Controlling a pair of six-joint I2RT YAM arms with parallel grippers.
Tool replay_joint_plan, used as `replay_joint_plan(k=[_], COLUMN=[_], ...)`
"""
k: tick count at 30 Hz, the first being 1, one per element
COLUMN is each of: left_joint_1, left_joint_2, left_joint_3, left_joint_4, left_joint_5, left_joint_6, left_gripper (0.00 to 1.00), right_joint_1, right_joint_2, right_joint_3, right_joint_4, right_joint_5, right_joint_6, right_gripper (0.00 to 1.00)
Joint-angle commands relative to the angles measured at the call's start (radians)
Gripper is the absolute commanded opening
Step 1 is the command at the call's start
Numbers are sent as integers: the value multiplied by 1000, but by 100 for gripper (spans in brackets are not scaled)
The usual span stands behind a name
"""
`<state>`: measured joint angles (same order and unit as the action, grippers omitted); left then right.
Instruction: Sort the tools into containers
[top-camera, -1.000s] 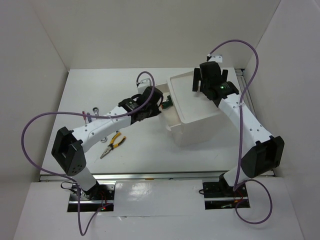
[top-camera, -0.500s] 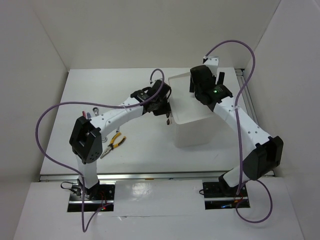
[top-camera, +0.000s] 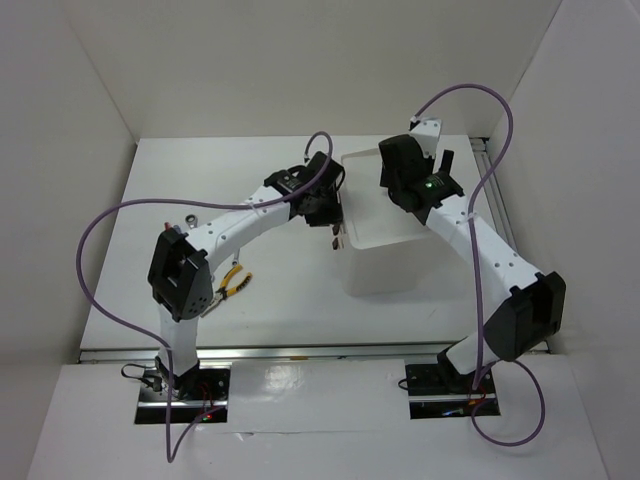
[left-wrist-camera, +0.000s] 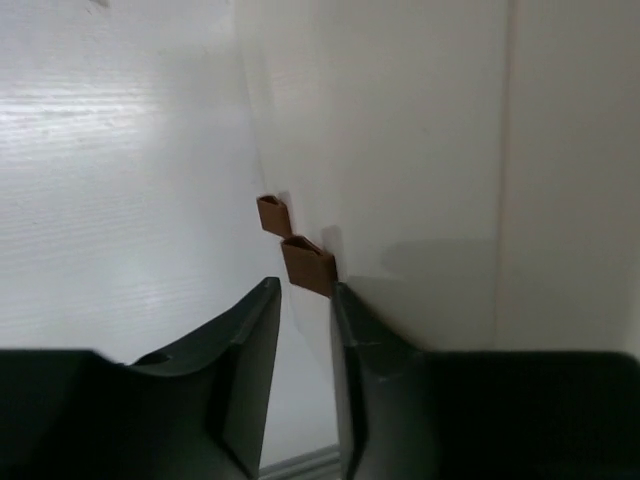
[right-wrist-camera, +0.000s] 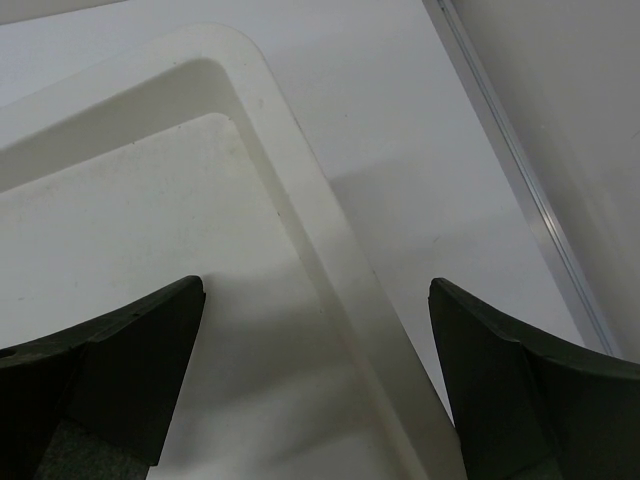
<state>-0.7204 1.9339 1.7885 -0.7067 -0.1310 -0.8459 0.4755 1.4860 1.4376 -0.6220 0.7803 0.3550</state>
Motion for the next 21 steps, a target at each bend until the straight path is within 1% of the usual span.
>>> replay_joint_plan(k=[1,2,3,4,6,7,9,11,12,14,15,17,18,19,20,21], left_joint_1=[16,16,35,45,76,85,85,96,110,119,134,165,176,203,214,214], left_joint_2=[-62,-81,-98,-128,-160,-176,-232,-271,-304,-332,-345,-358,-368,-368,-368,-368], left_joint_3=[-26,-52,-73,-92,-158,-187,-312,-424,-536,-635,-715,-788,-863,-902,-940,-971], left_joint_4=[183,199,213,213,225,225,289,375,483,599,654,816,887,962,1122,1195], left_joint_5=[-19,-19,-19,-19,-39,-39,-39,-6,52,108,148,207,279,325,359,384], left_joint_6=[-29,-28,-19,-19,-10,-10,-10,-21,-34,-61,-73,-102,-117,-136,-181,-203], left_gripper=[44,45,49,49,54,54,55,59,60,62,62,63,63,62,62,62], right_joint_1=[62,61,61,61,61,61,52,52,40,40,31,31,31,20,20,20], right_joint_2=[26,26,13,13,-9,-9,-18,-18,-18,-18,-29,-41,-41,-55,-55,-65], right_joint_3=[-42,-42,-30,-29,-29,-29,-52,-52,-62,-71,-71,-71,-71,-71,-71,-80], right_joint_4=[-102,-102,-102,-93,-93,-93,-93,-84,-96,-96,-96,-87,-87,-87,-87,-87], right_joint_5=[-254,-254,-254,-254,-263,-253,-239,-225,-202,-202,-202,-202,-202,-202,-202,-190], right_joint_6=[156,156,156,156,156,165,165,165,174,174,174,174,165,165,165,165], right_gripper=[100,100,100,100,100,100,100,100,100,100,100,100,100,100,100,100])
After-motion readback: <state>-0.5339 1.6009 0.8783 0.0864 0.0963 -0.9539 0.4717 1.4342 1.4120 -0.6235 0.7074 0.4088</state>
